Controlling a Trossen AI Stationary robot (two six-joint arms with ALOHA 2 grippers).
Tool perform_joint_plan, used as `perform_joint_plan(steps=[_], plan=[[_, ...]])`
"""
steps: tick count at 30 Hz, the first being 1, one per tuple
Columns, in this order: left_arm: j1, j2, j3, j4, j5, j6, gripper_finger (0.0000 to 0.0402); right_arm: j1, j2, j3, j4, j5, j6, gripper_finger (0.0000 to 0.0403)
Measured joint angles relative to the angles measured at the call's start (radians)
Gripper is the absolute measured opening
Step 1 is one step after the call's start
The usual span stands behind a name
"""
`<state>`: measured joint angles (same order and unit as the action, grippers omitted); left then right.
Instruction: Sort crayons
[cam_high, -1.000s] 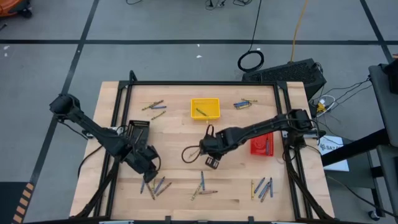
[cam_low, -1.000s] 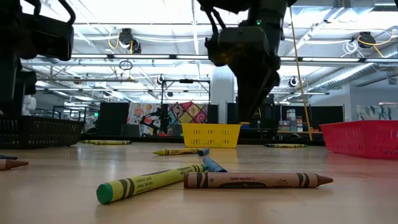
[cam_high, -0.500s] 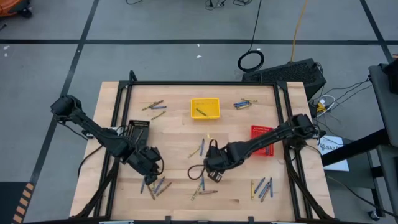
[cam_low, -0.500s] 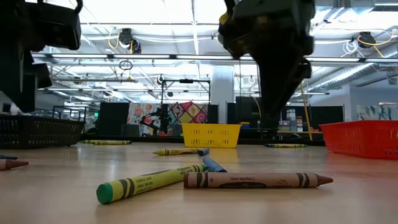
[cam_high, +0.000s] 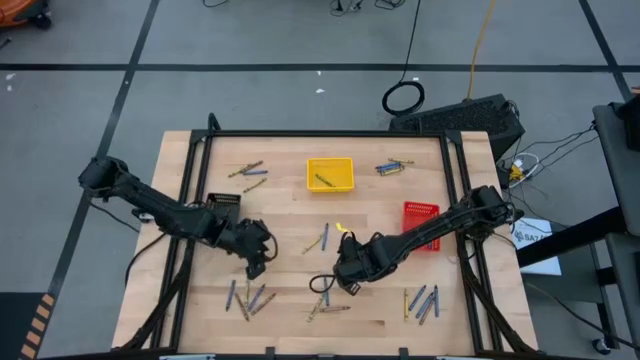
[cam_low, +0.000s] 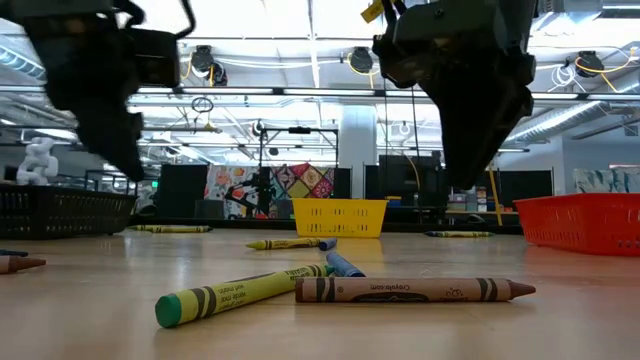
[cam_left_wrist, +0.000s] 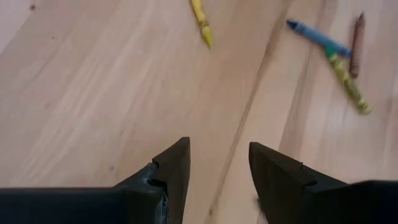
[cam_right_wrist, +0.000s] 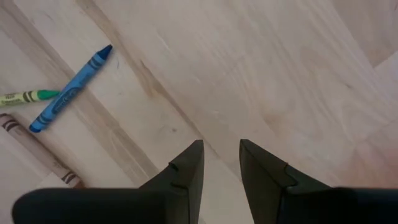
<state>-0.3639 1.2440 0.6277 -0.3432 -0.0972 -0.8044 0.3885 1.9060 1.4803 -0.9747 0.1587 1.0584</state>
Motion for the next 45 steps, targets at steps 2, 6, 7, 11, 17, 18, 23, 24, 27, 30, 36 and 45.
perform_joint_plan(steps=[2, 6, 7, 11, 17, 18, 23, 24, 27, 30, 36, 45], plan=[[0.021, 0.0, 0.0, -0.015, 0.036, -0.001, 0.0169, 0.0, 0.0, 0.0, -0.001, 0.0, -0.004, 0.0091], [-0.013, 0.0, 0.0, -0.101, 0.097, -0.071, 0.0169, 0.0, 0.0, 0.0, -0.004, 0.003, -0.028, 0.0091], [-0.03, 0.0, 0.0, -0.115, 0.097, -0.1, 0.0169, 0.0, 0.0, 0.0, -0.004, 0.012, -0.032, 0.0091], [-0.093, 0.007, 0.0, -0.075, 0.085, -0.227, 0.0169, -0.007, 0.0, 0.0, -0.004, 0.05, -0.065, 0.0091], [-0.168, 0.097, 0.003, 0.068, 0.074, -0.336, 0.0158, -0.016, 0.0, 0.0, -0.004, 0.057, -0.102, 0.0091], [-0.178, 0.119, 0.01, 0.061, 0.076, -0.342, 0.0153, -0.016, 0.0, 0.0, -0.004, 0.057, -0.105, 0.0091], [-0.203, 0.203, 0.072, 0.023, 0.049, -0.34, 0.013, -0.016, 0.0, 0.0, -0.003, 0.057, -0.13, 0.0091], [-0.204, 0.209, 0.087, 0.011, 0.048, -0.333, 0.0128, -0.016, 0.0, 0.0, -0.003, 0.058, -0.132, 0.0091], [-0.204, 0.21, 0.132, -0.065, 0.048, -0.308, 0.0125, -0.015, 0.0, 0.0, -0.003, 0.078, -0.132, 0.0091], [-0.204, 0.201, 0.181, -0.178, 0.048, -0.289, 0.0125, -0.015, 0.0, 0.0, -0.003, 0.106, -0.132, 0.0091], [-0.204, 0.2, 0.244, -0.343, 0.047, -0.325, 0.0125, -0.015, -0.001, 0.0, 0.001, 0.109, -0.137, 0.0091], [-0.204, 0.221, 0.246, -0.287, 0.037, -0.383, 0.0125, -0.015, -0.001, 0.0, 0.0, 0.137, -0.166, 0.0091]])
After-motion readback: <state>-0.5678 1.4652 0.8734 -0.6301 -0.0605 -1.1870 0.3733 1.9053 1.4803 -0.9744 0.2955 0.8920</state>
